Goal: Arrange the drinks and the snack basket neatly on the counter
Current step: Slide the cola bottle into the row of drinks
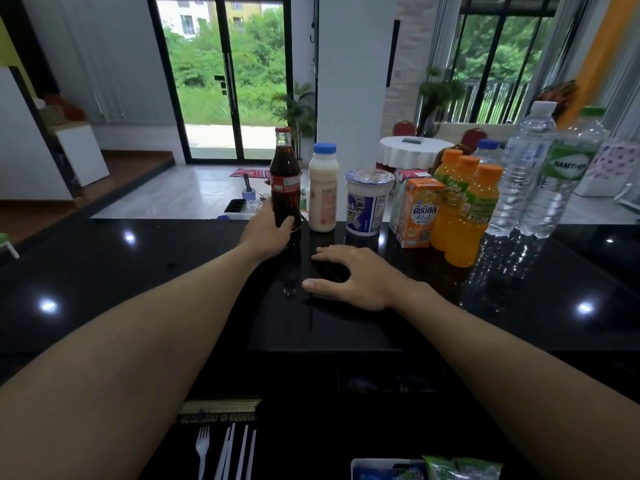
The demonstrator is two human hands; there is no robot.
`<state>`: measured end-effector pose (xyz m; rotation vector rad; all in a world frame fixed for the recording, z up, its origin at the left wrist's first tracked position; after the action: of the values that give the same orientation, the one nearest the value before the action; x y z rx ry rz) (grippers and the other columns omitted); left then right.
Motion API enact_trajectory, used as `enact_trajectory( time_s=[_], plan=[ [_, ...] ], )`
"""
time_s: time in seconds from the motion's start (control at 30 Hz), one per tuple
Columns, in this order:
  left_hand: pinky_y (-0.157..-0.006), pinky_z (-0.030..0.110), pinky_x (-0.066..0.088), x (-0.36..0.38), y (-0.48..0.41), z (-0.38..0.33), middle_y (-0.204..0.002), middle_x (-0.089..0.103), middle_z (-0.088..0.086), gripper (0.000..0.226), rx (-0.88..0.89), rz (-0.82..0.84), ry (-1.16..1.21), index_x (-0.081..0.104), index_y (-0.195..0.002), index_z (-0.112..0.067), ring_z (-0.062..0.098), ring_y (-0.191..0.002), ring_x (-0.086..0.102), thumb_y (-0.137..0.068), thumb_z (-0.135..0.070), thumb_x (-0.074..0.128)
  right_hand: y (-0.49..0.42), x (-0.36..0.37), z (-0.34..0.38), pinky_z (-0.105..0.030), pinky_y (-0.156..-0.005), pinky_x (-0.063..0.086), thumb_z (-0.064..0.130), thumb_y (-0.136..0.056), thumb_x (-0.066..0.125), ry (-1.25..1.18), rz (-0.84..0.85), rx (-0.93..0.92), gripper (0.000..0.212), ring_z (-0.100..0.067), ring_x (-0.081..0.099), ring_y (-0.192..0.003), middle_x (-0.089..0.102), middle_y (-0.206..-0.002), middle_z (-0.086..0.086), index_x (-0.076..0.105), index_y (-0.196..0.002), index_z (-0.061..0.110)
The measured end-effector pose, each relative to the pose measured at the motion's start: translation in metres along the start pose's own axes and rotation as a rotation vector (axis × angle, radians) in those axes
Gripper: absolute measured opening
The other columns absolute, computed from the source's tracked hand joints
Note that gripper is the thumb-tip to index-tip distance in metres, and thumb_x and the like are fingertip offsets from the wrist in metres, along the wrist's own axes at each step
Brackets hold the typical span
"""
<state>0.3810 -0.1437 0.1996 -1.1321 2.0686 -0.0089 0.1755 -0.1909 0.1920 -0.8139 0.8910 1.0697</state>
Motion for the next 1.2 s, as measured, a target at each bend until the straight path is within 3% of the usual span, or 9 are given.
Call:
enact_trajectory(
  time_s=[0.2,0.37,0.6,0.77,0.9,1.0,1.2],
  plan=[
    [-0.095,0.034,0.043,0.001,0.0,0.001,-0.138,0.058,0.004,0.056,-0.015,0.015,0.006,0.036,-0.147,-0.023,0.027,-0.121,0.058,-0.096,-0.033,0.057,-0.001,0.001,-0.002,-0.036,-0.119,0.025,0.094,-0.072,0.047,0.0,-0.008,-0.002,0.094,-0.009,0.033,-0.146,0.042,-0.157,0.014,0.051,-0.146,0.036],
    [-0.103,0.039,0.042,0.0,0.002,0.0,-0.142,0.055,0.003,0.057,-0.014,0.019,0.017,0.035,-0.147,-0.024,0.026,-0.126,0.055,-0.096,-0.034,0.058,-0.001,0.002,-0.002,-0.043,-0.121,0.025,0.094,-0.072,0.046,0.011,-0.003,0.001,0.093,-0.009,0.032,-0.146,0.041,-0.157,0.014,0.05,-0.146,0.037],
    [-0.104,0.04,0.043,-0.001,0.004,0.001,-0.14,0.057,0.004,0.058,-0.071,0.03,0.028,0.038,-0.146,-0.022,0.027,-0.126,0.055,-0.095,-0.038,0.059,-0.001,0.002,-0.002,-0.042,-0.121,0.025,0.093,-0.073,0.047,0.018,-0.008,-0.003,0.093,-0.01,0.032,-0.146,0.041,-0.157,0.013,0.049,-0.146,0.037],
    [-0.094,0.036,0.044,-0.008,0.01,0.001,-0.133,0.06,0.006,0.056,-0.113,-0.008,0.035,0.043,-0.138,-0.016,0.026,-0.118,0.058,-0.09,-0.035,0.066,-0.001,0.002,-0.003,-0.04,-0.121,0.025,0.091,-0.074,0.05,0.018,-0.013,-0.011,0.091,-0.011,0.032,-0.147,0.04,-0.158,0.013,0.048,-0.147,0.037],
    [-0.106,0.046,0.042,-0.016,0.014,0.003,-0.143,0.047,0.017,0.075,-0.171,0.007,-0.022,0.033,-0.146,-0.005,0.032,-0.13,0.048,-0.086,-0.031,0.072,-0.001,0.003,-0.003,-0.042,-0.121,0.025,0.089,-0.075,0.051,0.017,-0.014,-0.011,0.09,-0.01,0.031,-0.147,0.04,-0.158,0.013,0.048,-0.148,0.036],
    [-0.112,0.047,0.037,-0.018,0.02,0.002,-0.152,0.039,0.019,0.083,-0.169,0.084,-0.083,0.026,-0.151,-0.003,0.033,-0.139,0.04,-0.087,-0.033,0.071,-0.002,0.003,-0.003,-0.042,-0.121,0.027,0.088,-0.074,0.053,0.015,-0.008,-0.011,0.091,-0.01,0.032,-0.147,0.04,-0.158,0.013,0.049,-0.148,0.035],
    [-0.105,0.043,0.043,-0.031,0.048,-0.013,-0.142,0.052,0.012,0.059,0.003,0.141,-0.221,0.046,-0.141,-0.011,0.03,-0.129,0.05,-0.091,-0.038,0.062,0.005,-0.008,-0.004,-0.026,-0.109,0.038,0.078,-0.077,0.064,-0.052,-0.097,-0.029,0.084,-0.007,0.046,-0.136,0.052,-0.149,0.008,0.055,-0.143,0.028]
  ],
)
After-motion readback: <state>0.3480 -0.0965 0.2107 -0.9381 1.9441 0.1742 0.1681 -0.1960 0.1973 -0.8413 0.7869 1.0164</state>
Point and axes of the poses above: each hand's wrist, its own y-axis away from the middle knuckle, its own x-axis out of the palm, z = x × y, the point moved 9 cm from there along -y, towards the middle knuckle
